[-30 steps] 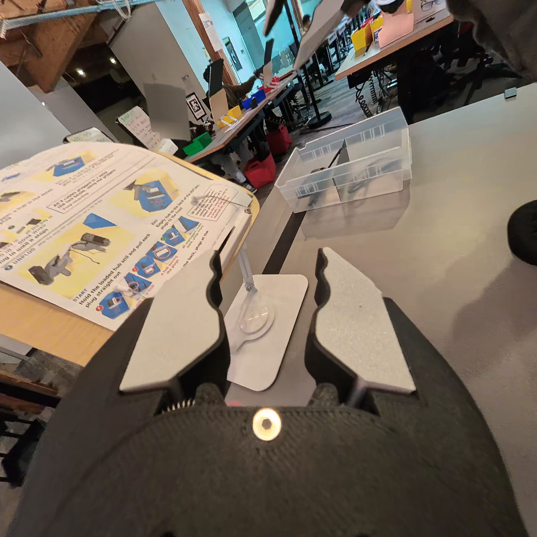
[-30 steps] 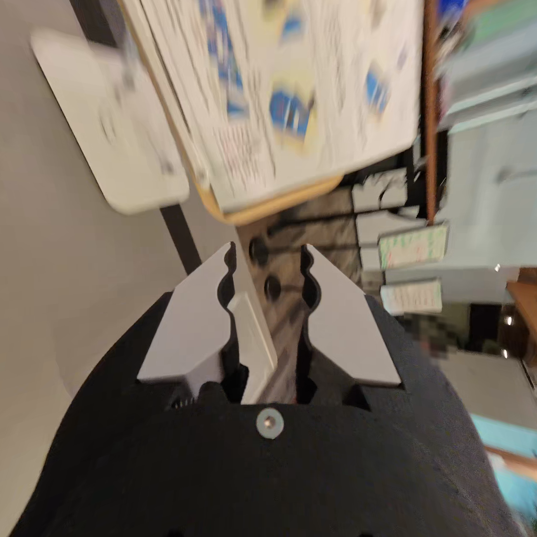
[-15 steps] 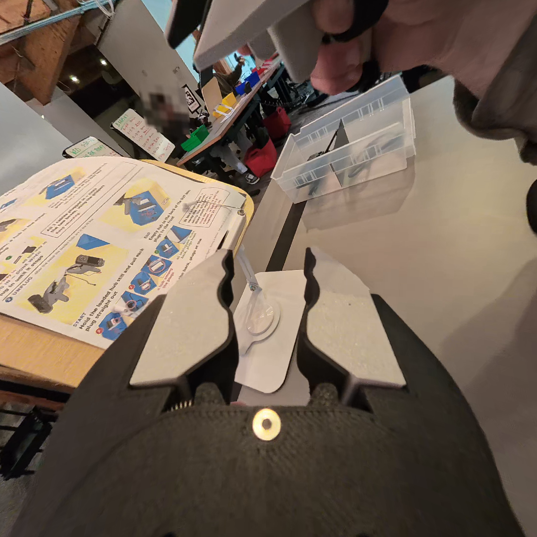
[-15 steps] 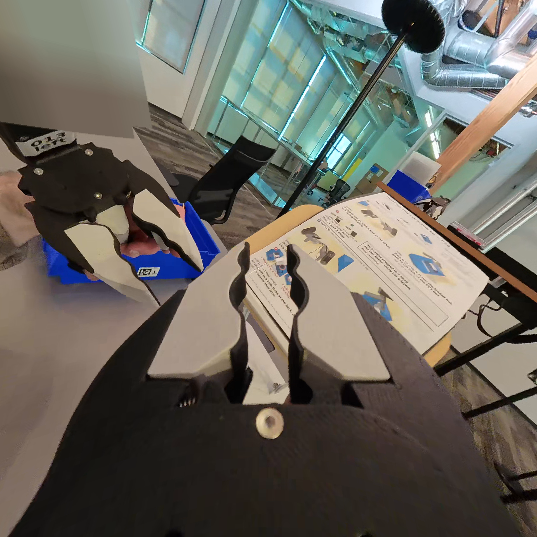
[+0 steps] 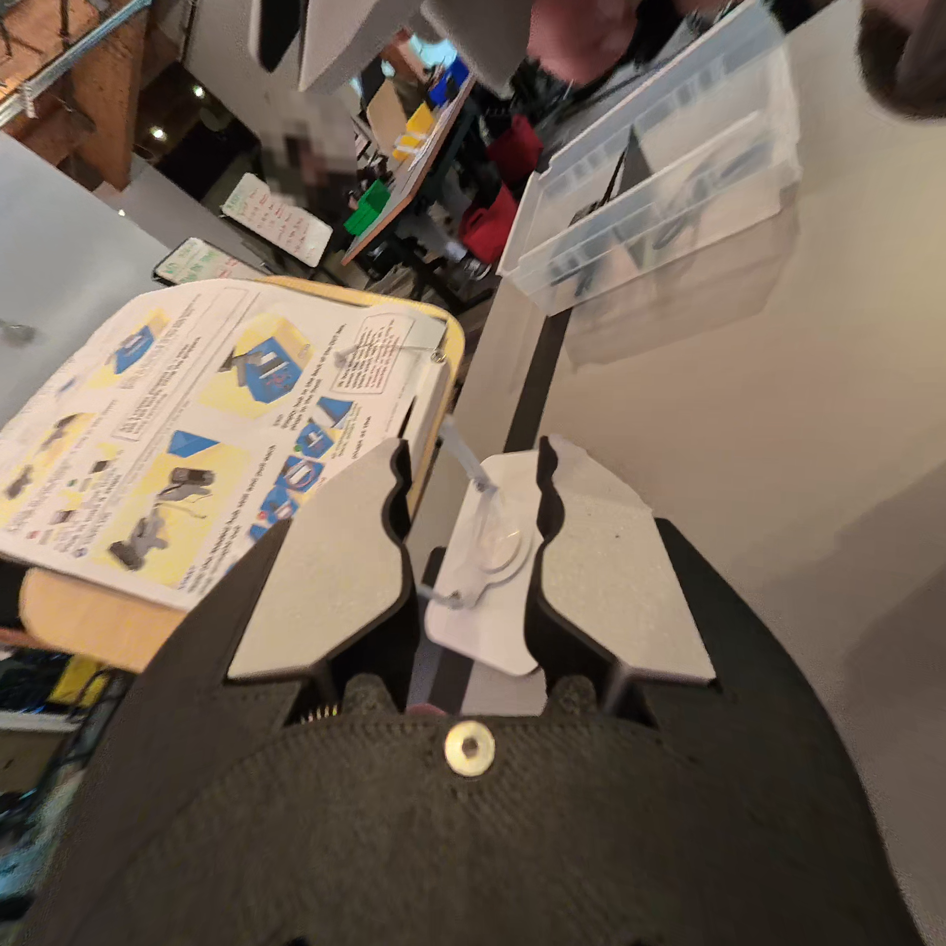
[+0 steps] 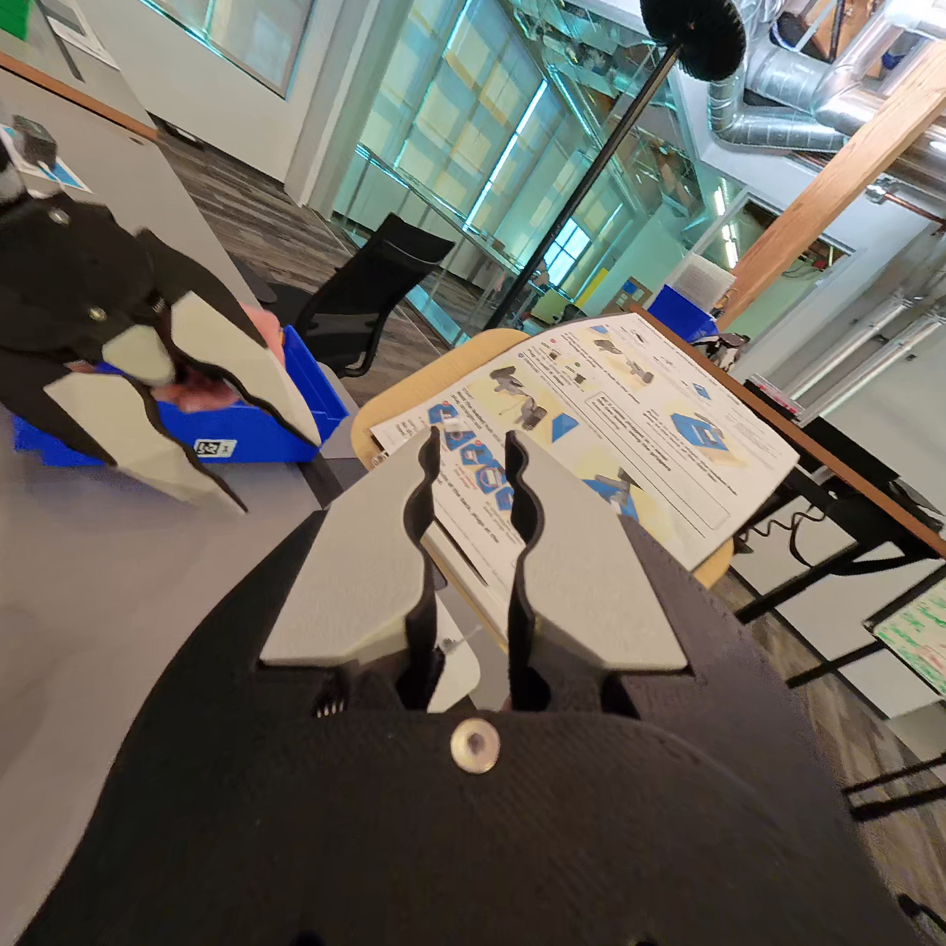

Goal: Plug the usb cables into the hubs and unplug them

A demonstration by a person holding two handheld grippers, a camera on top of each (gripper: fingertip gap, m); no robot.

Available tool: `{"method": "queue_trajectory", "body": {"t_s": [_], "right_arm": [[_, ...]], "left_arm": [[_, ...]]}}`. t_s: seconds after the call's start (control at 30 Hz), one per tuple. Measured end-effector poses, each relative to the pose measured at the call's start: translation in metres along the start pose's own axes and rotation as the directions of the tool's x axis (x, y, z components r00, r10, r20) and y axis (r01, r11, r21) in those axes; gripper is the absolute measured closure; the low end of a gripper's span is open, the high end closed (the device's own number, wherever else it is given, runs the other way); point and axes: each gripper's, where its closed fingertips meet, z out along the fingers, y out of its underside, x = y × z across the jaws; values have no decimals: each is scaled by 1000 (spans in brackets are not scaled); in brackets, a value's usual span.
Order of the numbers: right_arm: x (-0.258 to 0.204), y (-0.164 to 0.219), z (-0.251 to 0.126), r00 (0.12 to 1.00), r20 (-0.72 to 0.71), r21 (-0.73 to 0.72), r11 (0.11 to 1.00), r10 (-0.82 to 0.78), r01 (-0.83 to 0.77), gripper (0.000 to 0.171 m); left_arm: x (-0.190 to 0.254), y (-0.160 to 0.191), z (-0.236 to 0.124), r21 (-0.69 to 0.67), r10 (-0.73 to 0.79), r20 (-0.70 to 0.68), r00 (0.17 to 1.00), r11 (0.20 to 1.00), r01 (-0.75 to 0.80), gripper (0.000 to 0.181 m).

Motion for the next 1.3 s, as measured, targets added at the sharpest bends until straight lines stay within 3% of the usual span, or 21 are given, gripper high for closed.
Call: {"method": "queue_trajectory", "body": {"t_s": [0.1,0.2,0.37,0.47,0.63,0.77,1.03,1.3], "right_arm": [[11,7,-8,1000,-29,-11,1000,-5,4,148],[20,14,-13,999,-44,-16,1000,8,-8,148],[23,17,-12,998,-23,19,998,59,-58,148],[20,24,-6,999,-18,-9,999,45,-45,147],[11,30,3,1000,2,-39,999,17,-17,148],[5,29,8,1000,25,-36,999,13,-12,147],[-3,38,19,999,53,-57,998,9,-6,147],[-10,36,23,998,70,-54,999,-1,5,148]], "left_arm": [[-19,18,-11,-131,70,41,997,989,-64,133],[-47,49,-45,-309,153,74,985,943,-123,132],[-84,157,-139,-692,231,27,973,707,-149,128],[-88,221,-187,-817,202,-40,979,558,-148,124],[-84,296,-218,-889,192,-158,968,400,-225,123],[-85,330,-222,-901,209,-253,944,304,-309,127],[-84,360,-224,-893,189,-375,907,187,-409,161],[-91,356,-226,-907,252,-318,914,200,-371,168]]}}
